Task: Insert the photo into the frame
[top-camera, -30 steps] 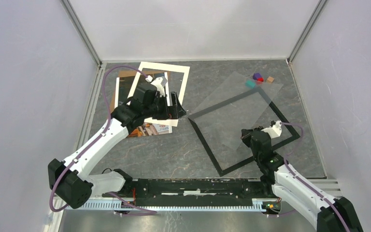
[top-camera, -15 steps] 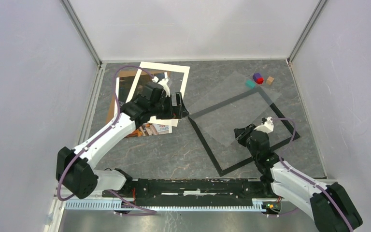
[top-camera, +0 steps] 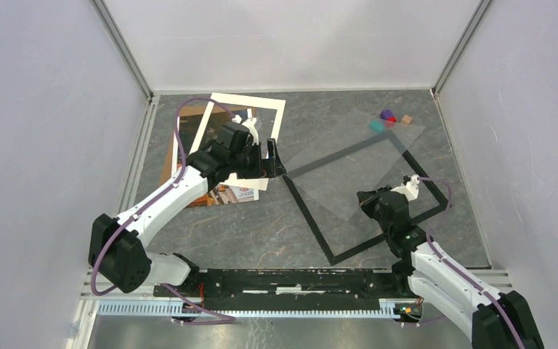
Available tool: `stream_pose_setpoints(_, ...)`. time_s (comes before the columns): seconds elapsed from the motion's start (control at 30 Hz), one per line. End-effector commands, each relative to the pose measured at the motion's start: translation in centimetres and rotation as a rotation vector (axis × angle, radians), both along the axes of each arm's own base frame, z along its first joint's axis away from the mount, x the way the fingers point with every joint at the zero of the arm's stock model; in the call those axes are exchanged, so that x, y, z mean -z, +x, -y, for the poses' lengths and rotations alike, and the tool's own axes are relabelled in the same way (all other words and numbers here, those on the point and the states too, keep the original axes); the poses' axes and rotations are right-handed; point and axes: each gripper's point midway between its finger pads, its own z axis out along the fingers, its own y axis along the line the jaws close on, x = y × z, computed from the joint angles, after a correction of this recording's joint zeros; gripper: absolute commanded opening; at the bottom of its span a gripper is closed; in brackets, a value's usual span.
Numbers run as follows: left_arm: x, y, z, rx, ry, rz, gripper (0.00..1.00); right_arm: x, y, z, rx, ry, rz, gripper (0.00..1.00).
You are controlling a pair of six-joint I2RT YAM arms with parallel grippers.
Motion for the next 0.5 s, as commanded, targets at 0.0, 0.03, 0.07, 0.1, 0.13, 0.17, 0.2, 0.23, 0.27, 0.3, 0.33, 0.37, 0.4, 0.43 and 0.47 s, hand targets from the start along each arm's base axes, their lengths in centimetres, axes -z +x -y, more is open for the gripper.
stream_pose_setpoints(0.0,-2.2,1.1,1.0,0.029,-0.038,0.06,1.0,1.8,-1.2,0.5,0.088,0.083,-0.112,0.0)
stream_pose_setpoints(0.03,-2.1,1.1,1.0,0.03,-0.036,0.058,1.0,2.2,-1.6,0.5,0.096,0.087,-0.135,0.0)
stream_pose_setpoints(0.07,-2.0,1.1,0.9,0.031,-0.035,0.057,1.0,2.1,-1.8,0.5,0.113,0.088,-0.14,0.0)
stream_pose_setpoints(0.1,-1.8,1.0,0.9,0.031,-0.033,0.055,1.0,1.9,-1.9,0.4,0.121,0.081,-0.143,0.0)
stream_pose_setpoints(0.13,-1.6,1.0,0.9,0.033,-0.032,0.054,1.0,1.6,-2.1,0.5,0.147,0.071,-0.148,0.0)
stream_pose_setpoints(0.17,-1.5,1.0,0.9,0.034,-0.03,0.053,1.0,1.1,-2.2,0.7,0.172,0.06,-0.148,0.0)
stream_pose_setpoints(0.2,-1.3,1.0,0.8,0.032,-0.027,0.047,1.0,1.0,-2.6,0.7,0.189,0.052,-0.163,0.0)
stream_pose_setpoints(0.23,-1.1,1.0,0.7,0.029,-0.027,0.043,1.0,0.6,-2.7,0.9,0.212,0.045,-0.166,0.0)
stream_pose_setpoints(0.27,-1.1,1.1,0.7,0.029,-0.033,0.039,1.0,0.4,-2.8,0.8,0.216,0.045,-0.168,0.0)
stream_pose_setpoints(0.3,-1.0,1.1,0.7,0.031,-0.044,0.031,1.0,0.5,-3.1,0.7,0.223,0.046,-0.186,0.0)
stream_pose_setpoints(0.33,-1.0,1.0,0.8,0.035,-0.057,0.025,1.0,0.5,-3.3,0.6,0.225,0.048,-0.196,0.0)
stream_pose_setpoints(0.37,-1.0,1.1,0.8,0.034,-0.066,0.023,1.0,0.8,-3.6,0.6,0.23,0.049,-0.213,0.0)
stream_pose_setpoints(0.4,-1.1,1.1,0.8,0.036,-0.071,0.02,1.0,1.1,-3.9,0.6,0.24,0.057,-0.226,0.0)
stream_pose_setpoints(0.43,-1.0,1.1,0.7,0.034,-0.071,0.019,1.0,1.3,-4.2,0.7,0.246,0.058,-0.235,0.0)
stream_pose_setpoints(0.47,-0.9,1.1,0.7,0.035,-0.073,0.015,1.0,1.2,-4.3,0.7,0.249,0.063,-0.234,0.0)
